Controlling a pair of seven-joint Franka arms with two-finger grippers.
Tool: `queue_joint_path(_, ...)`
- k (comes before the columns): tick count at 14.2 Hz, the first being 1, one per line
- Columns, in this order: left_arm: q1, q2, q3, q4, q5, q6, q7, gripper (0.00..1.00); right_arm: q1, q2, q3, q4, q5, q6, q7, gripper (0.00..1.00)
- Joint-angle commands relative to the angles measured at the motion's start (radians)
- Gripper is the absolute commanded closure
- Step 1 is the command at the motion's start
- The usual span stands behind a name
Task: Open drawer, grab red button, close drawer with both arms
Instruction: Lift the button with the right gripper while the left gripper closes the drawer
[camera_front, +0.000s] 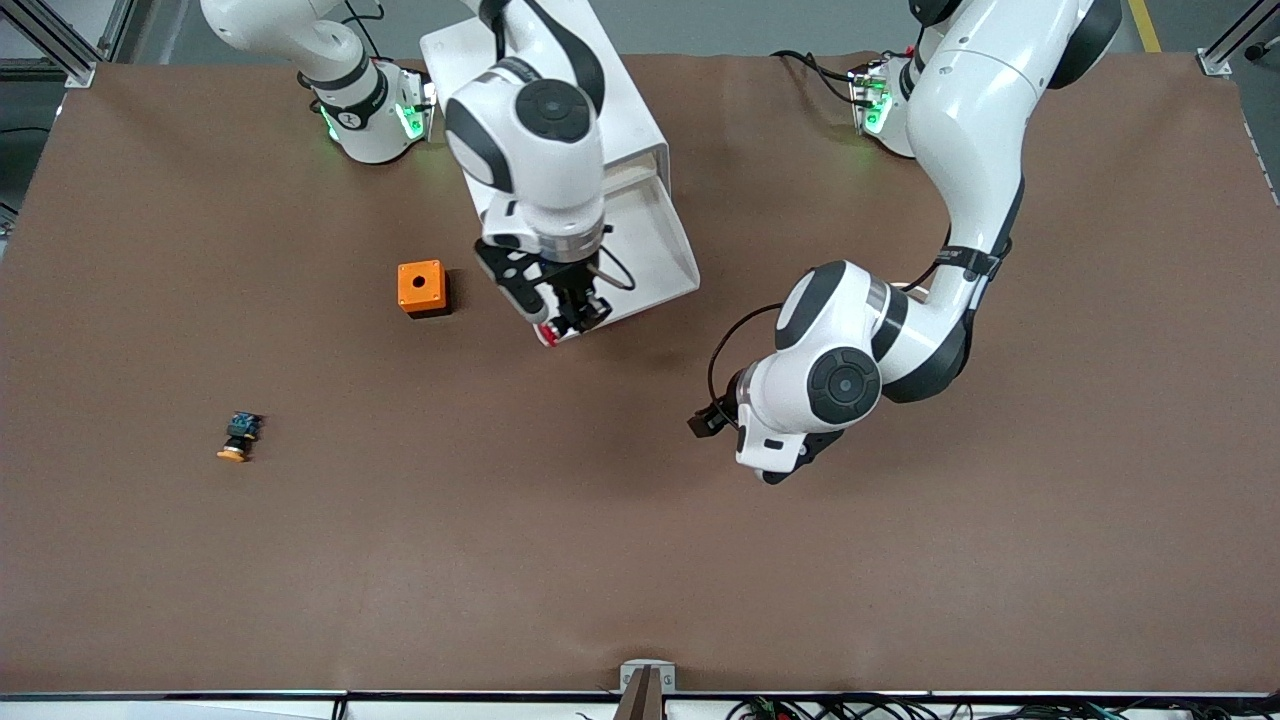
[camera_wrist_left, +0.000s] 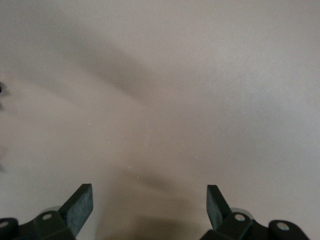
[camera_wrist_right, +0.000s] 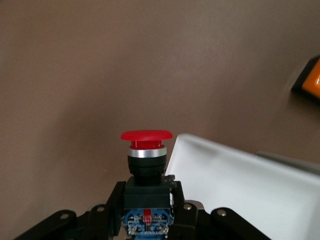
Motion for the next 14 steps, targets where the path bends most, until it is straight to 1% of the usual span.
queue_joint_path(1,-0.004,-0.018,0.004,-0.02,0.031,0.023,0.042,0.0,-0.094,-0.041,0.01,0.052,0.075,-0.119,-0.256,1.0)
queue_joint_path(3,-0.017,-0.017,0.004,-0.022,0.069,0.048,0.053,0.0,-0.157,-0.043,0.01,0.097,0.083,-0.196,-0.418,1.0)
queue_joint_path(4,-0.02,-0.017,0.004,-0.025,0.072,0.052,0.053,0.0,-0.184,-0.044,0.01,0.104,0.084,-0.203,-0.489,1.0)
queue_joint_path(9,-0.068,-0.018,0.006,-0.027,0.083,0.057,0.041,0.0,-0.33,-0.048,0.009,0.086,0.084,-0.203,-0.82,1.0)
queue_joint_path(10,-0.079,-0.02,0.004,-0.028,0.084,0.083,0.03,0.0,-0.359,-0.045,0.009,0.085,0.084,-0.203,-0.88,1.0)
queue_joint_path(14,-0.155,-0.021,0.006,-0.062,0.083,0.095,-0.007,0.0,-0.473,-0.041,0.009,0.046,0.084,-0.163,-1.106,1.0)
